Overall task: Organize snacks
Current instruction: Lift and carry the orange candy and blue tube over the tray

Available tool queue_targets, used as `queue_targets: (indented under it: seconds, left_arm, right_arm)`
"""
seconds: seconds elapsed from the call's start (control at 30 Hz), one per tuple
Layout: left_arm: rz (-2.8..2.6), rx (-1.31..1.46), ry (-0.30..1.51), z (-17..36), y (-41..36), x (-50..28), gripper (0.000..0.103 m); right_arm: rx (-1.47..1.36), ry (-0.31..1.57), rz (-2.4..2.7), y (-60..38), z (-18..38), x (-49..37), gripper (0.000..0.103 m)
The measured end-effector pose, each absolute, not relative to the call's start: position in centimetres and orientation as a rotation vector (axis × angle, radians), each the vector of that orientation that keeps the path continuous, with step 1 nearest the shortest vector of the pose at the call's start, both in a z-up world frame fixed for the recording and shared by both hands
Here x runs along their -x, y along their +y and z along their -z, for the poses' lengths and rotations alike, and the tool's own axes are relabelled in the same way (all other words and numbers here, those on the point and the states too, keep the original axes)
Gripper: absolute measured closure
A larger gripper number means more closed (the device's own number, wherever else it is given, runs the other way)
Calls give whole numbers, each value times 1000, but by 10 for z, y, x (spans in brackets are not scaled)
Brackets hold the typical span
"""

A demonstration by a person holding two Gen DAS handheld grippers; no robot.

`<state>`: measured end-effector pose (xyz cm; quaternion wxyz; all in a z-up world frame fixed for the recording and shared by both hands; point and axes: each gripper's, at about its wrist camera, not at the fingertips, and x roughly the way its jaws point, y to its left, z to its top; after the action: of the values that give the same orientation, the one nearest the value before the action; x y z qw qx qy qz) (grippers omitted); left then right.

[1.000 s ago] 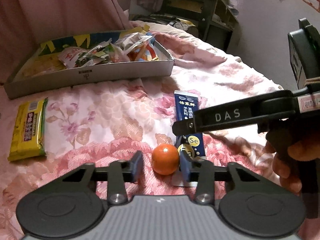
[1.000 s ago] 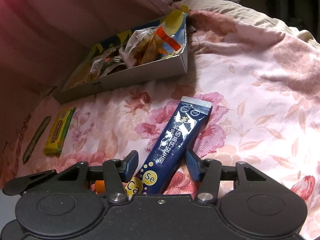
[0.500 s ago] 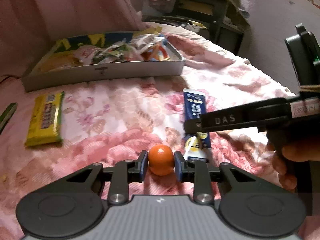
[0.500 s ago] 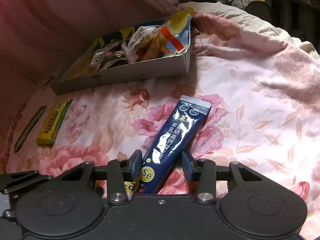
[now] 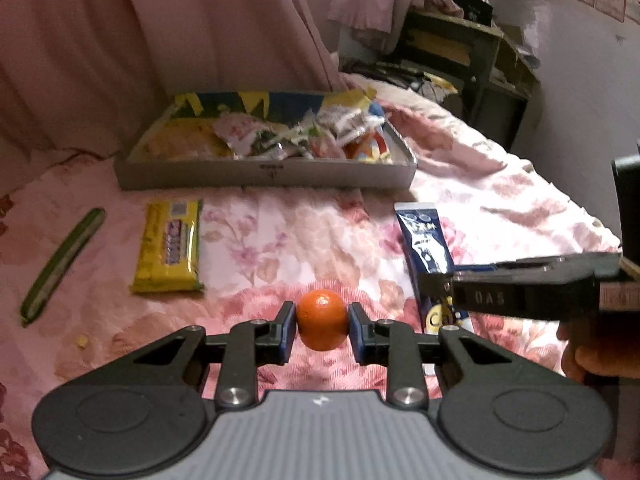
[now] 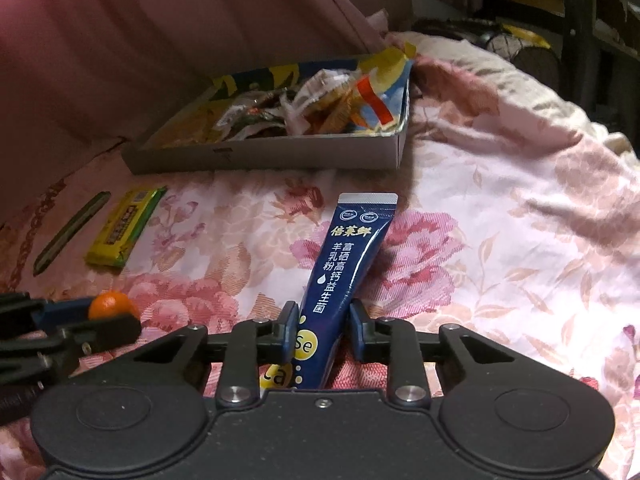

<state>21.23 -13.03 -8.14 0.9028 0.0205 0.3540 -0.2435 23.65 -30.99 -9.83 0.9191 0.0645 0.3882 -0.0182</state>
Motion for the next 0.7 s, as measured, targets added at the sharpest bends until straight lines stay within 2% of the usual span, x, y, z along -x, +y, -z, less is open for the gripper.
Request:
queue_targets:
  seconds: [0.17,0.37,0.7]
  left_arm:
    - [502,-58,687,64,-132,-210,72]
    - [491,-38,657,42,-131,-220,72]
    - [395,35,564,4,-134,-295,72]
  right_arm:
    - [-112,727,35,-306,87,-225,74]
    - [-43,529,38,-297,60,-208,74]
    - [36,198,113,-309,26,-250,74]
